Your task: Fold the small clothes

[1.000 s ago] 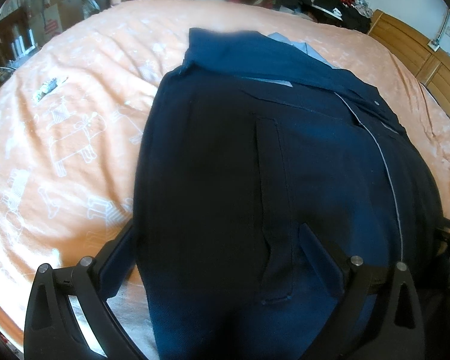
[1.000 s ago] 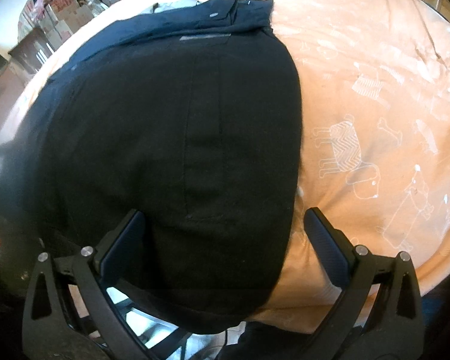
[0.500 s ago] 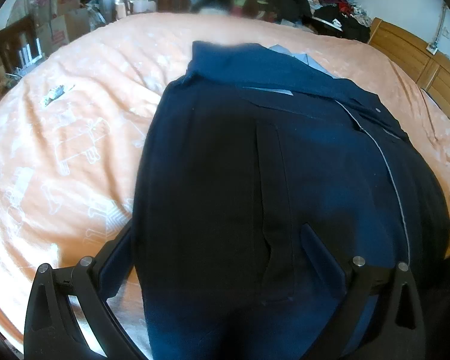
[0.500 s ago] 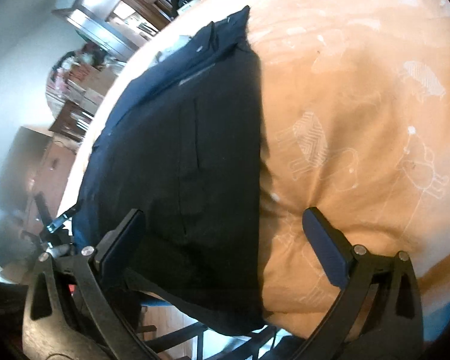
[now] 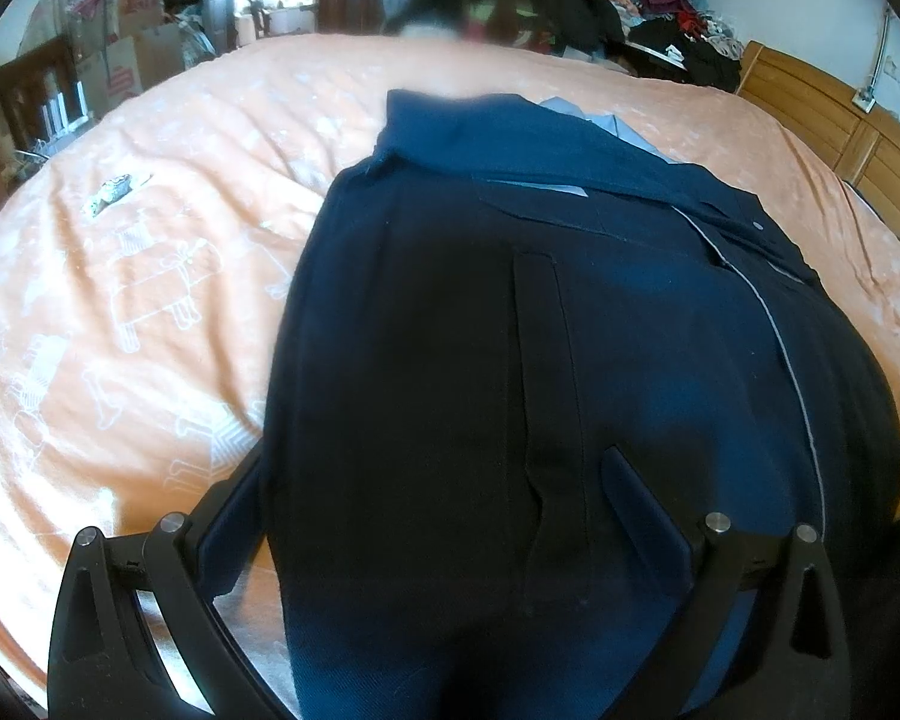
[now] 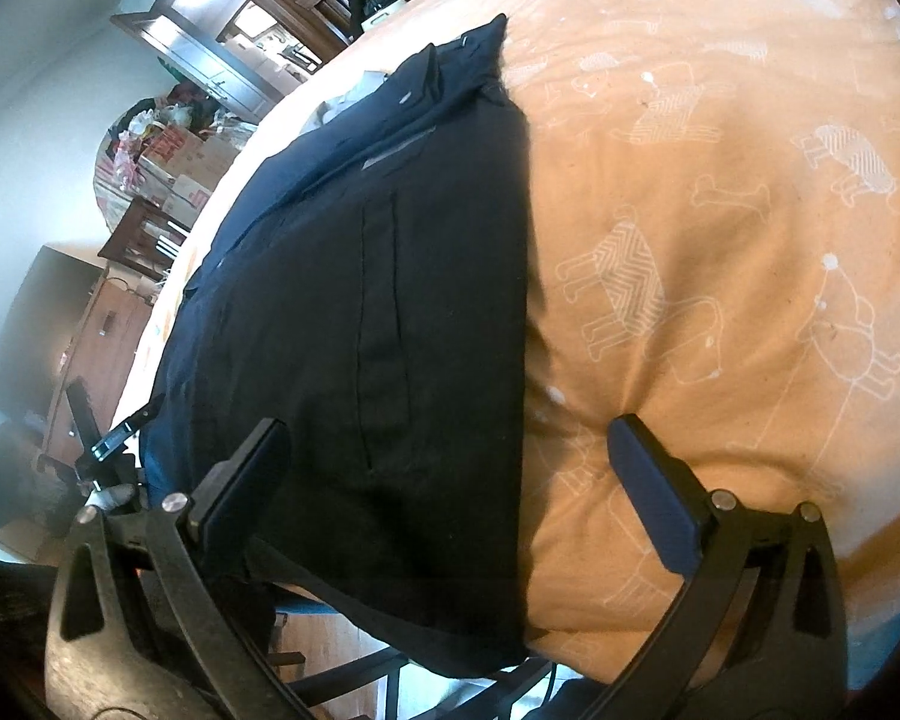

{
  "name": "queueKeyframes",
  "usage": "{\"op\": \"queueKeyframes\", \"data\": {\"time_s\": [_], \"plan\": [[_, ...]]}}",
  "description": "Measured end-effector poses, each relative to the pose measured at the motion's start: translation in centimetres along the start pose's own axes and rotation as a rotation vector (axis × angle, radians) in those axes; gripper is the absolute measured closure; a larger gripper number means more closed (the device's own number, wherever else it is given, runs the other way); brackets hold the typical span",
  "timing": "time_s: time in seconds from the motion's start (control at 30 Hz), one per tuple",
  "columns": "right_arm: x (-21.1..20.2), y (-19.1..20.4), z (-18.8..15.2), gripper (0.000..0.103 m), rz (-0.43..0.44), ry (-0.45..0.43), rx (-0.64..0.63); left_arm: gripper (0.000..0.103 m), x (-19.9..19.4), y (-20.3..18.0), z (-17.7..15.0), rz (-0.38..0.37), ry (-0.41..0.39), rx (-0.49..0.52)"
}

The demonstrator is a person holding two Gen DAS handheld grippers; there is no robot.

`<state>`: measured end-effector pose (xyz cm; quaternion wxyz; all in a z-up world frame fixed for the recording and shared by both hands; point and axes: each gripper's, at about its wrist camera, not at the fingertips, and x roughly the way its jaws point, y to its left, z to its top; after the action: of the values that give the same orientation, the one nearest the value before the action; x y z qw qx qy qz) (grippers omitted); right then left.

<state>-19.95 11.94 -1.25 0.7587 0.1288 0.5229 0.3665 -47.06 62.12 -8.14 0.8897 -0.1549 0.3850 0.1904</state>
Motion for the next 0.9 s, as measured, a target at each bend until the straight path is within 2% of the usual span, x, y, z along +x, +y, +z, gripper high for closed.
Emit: {"op": "queueKeyframes", "data": {"time_s": [0.2, 0.33, 0.47, 0.53, 0.6, 0.7, 0.83, 0.9], "plan": [[0.1, 0.2, 0.0, 0.000, -0.019, 0.009, -0.015, 0.000, -0.2, 0.5, 0.8, -0.036, 0.054, -0.014], [0.0, 0.5, 0.0, 0.000, -0.027, 0.010, -0.033, 0.005, -2.0, 2.5, 1.5, -0.141, 0.077, -0.093], [0.0, 0.7, 0.0, 0.000, -0.037, 0.009, -0.044, 0.018, -3.5, 5.6, 0.9, -0.261, 0.086, -0.196], [0.0, 0.7, 0.1, 0.000, -0.030, 0.010, -0.040, 0.021, -3.8, 6.3, 0.3, -0.301, 0.098, -0.203], [-0.1, 0.8, 0.1, 0.001, -0.033, 0.016, -0.045, 0.022, -4.1, 6.1, 0.0, -0.309, 0.111, -0.179], [-0.3, 1.1, 0.0, 0.013, -0.052, 0.023, -0.065, 0.023, -4.3, 5.5, -0.3, -0.296, 0.127, -0.139], [-0.7, 0.8, 0.0, 0.036, -0.075, 0.037, -0.068, 0.024, -4.5, 4.7, -1.0, -0.317, 0.136, -0.114], [-1.1, 0.0, 0.0, 0.044, -0.065, 0.040, -0.052, 0.030, -4.6, 4.4, -1.1, -0.319, 0.139, -0.109]]}}
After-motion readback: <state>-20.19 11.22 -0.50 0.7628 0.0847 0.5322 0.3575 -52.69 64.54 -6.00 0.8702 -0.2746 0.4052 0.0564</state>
